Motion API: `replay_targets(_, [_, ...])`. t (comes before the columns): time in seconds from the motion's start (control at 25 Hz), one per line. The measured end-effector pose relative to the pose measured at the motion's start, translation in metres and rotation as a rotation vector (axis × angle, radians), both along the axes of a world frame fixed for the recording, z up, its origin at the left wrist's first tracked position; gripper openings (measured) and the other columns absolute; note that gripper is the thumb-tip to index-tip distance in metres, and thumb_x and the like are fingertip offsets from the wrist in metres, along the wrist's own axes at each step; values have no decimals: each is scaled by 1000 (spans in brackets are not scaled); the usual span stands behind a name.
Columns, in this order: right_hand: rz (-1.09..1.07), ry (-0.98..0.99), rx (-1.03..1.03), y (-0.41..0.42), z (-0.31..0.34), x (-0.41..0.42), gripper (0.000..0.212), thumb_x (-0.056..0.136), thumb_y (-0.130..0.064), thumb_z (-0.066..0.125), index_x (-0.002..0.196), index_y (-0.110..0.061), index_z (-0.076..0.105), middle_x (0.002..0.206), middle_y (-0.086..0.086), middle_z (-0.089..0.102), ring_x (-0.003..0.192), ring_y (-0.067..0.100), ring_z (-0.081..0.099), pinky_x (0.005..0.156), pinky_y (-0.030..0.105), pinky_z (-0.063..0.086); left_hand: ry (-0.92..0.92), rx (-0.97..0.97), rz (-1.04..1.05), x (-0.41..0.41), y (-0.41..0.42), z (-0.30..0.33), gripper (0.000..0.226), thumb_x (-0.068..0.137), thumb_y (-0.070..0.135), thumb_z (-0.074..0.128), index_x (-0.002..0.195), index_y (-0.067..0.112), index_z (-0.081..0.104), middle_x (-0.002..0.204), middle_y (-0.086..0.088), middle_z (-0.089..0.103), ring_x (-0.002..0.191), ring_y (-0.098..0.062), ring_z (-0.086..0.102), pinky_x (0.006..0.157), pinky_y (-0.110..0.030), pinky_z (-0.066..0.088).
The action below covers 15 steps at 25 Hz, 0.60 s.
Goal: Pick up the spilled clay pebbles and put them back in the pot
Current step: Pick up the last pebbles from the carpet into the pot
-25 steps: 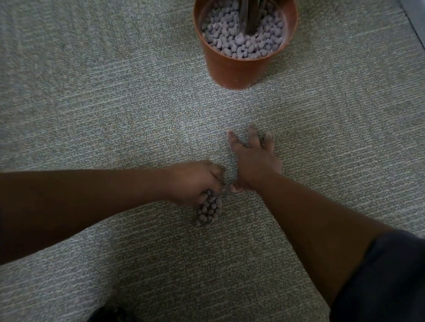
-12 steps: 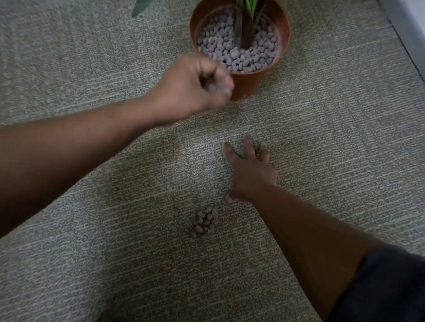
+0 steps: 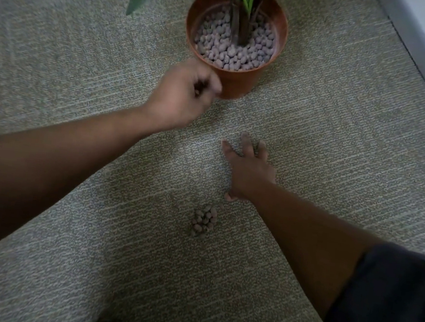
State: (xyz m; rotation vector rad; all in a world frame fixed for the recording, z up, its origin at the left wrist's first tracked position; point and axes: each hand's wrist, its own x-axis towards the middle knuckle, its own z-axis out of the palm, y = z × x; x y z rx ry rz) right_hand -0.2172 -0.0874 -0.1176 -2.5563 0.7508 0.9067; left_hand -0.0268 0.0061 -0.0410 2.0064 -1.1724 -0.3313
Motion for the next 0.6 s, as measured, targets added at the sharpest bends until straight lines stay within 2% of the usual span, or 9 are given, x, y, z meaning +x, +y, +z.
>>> replay_targets(0.12, [3, -2, -19, 1, 1, 1, 140, 60, -43, 94, 151, -52, -12, 161, -8, -34, 151, 41, -20, 103, 71, 37, 153, 402, -411, -25, 26, -19, 11, 86, 15, 78, 93, 24, 76, 89, 18, 70, 81, 6, 67, 76, -19, 57])
replay_targets(0.2, [4, 2, -26, 1, 2, 1, 140, 62, -43, 94, 152, -52, -13, 161, -7, -34, 151, 41, -20, 104, 70, 38, 110, 594, -615, -48, 42, -38, 23, 82, 18, 81, 104, 25, 77, 91, 16, 67, 82, 1, 65, 79, -28, 57])
replay_targets(0.32, [11, 8, -19, 1, 3, 0, 139, 64, -41, 93, 153, -51, -13, 162, -6, -34, 151, 41, -20, 104, 69, 38, -25, 692, -815, -84, 57, -59, 38, 80, 28, 77, 118, 24, 72, 106, 2, 67, 99, -14, 60, 86, -33, 51])
replay_targets(0.4, [10, 10, -15, 1, 4, 0, 139, 65, -40, 93, 152, -52, -14, 162, -7, -34, 151, 41, -21, 104, 69, 37, -50, 682, -793, -102, 62, -66, 43, 81, 40, 74, 119, 24, 67, 108, 1, 63, 102, -15, 57, 87, -32, 50])
replay_targets(0.52, [7, 18, -17, 2, 5, 1, 138, 67, -37, 92, 152, -52, -16, 161, -7, -35, 150, 41, -22, 105, 68, 37, -82, 663, -623, -125, 70, -76, 59, 79, 60, 70, 128, 27, 59, 110, 2, 57, 99, -15, 59, 81, -28, 50])
replay_targets(0.6, [8, 20, -17, 2, 4, 1, 136, 70, -35, 91, 152, -52, -16, 161, -7, -35, 150, 41, -22, 105, 68, 38, -108, 687, -555, -142, 72, -81, 57, 83, 57, 66, 129, 24, 57, 117, -3, 56, 100, -23, 62, 82, -33, 53])
